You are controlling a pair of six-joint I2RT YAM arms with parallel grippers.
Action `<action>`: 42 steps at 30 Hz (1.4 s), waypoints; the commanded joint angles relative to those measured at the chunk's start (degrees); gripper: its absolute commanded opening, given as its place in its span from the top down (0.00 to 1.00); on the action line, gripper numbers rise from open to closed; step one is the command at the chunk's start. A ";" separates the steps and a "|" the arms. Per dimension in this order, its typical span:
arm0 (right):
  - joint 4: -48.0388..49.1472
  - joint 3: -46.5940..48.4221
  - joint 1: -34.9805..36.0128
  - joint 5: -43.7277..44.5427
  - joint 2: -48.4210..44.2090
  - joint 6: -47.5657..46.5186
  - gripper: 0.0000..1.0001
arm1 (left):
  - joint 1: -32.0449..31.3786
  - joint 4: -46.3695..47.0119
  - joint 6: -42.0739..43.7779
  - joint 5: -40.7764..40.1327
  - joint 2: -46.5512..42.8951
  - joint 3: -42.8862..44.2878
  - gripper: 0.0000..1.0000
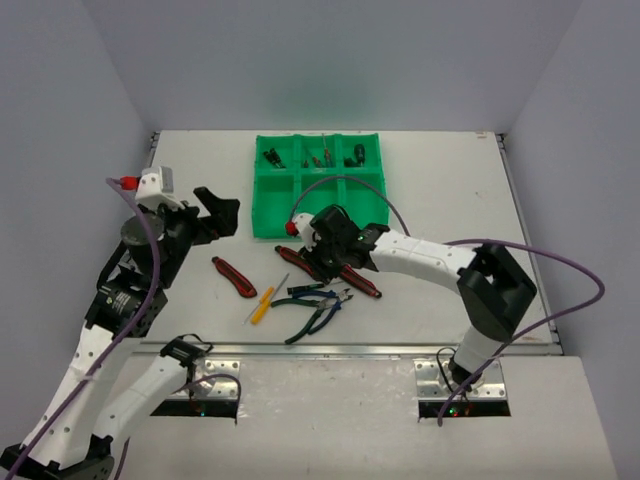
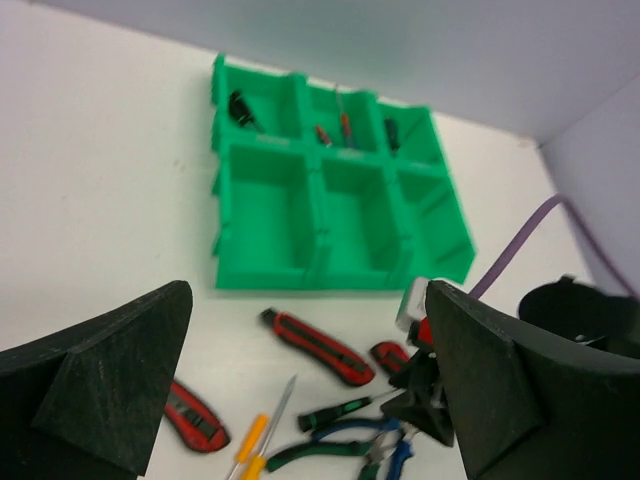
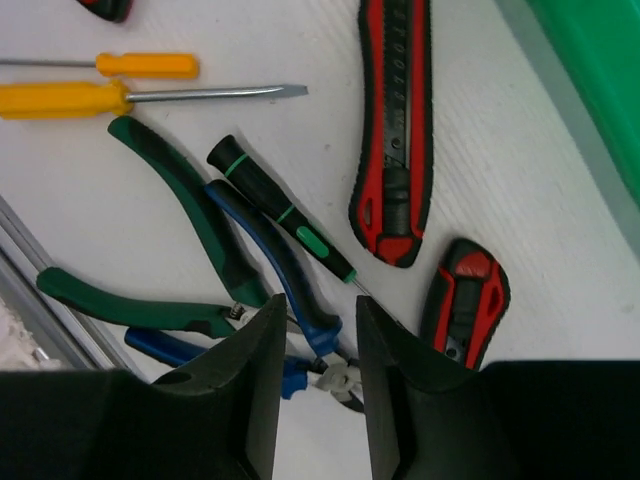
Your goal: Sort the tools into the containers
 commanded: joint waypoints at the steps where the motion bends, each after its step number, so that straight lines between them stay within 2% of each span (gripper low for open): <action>1: 0.46 3.84 0.19 -7.46 3.53 -10.19 0.65 | 0.19 -2.87 2.98 -5.32 -6.73 -5.33 0.00; 5: -4.87 9.44 0.19 -7.02 8.63 -14.62 0.69 | 0.19 -1.87 2.50 -4.29 -9.92 -7.36 0.00; 9: -7.20 11.82 0.27 -6.31 12.59 -16.27 0.72 | 0.19 -1.32 2.59 -2.57 -9.14 -7.73 0.00; 22: -10.80 12.47 0.27 -6.83 16.15 -18.39 0.71 | 0.11 -0.92 2.85 -1.27 -8.72 -7.99 0.00; 33: -9.19 12.61 0.27 -5.65 19.71 -18.52 0.72 | 0.02 -0.91 2.97 -0.77 -8.36 -7.93 0.00; 42: -3.78 10.05 0.27 -5.43 12.33 -17.63 0.93 | 0.06 -0.96 2.97 -0.78 -7.59 -7.75 0.00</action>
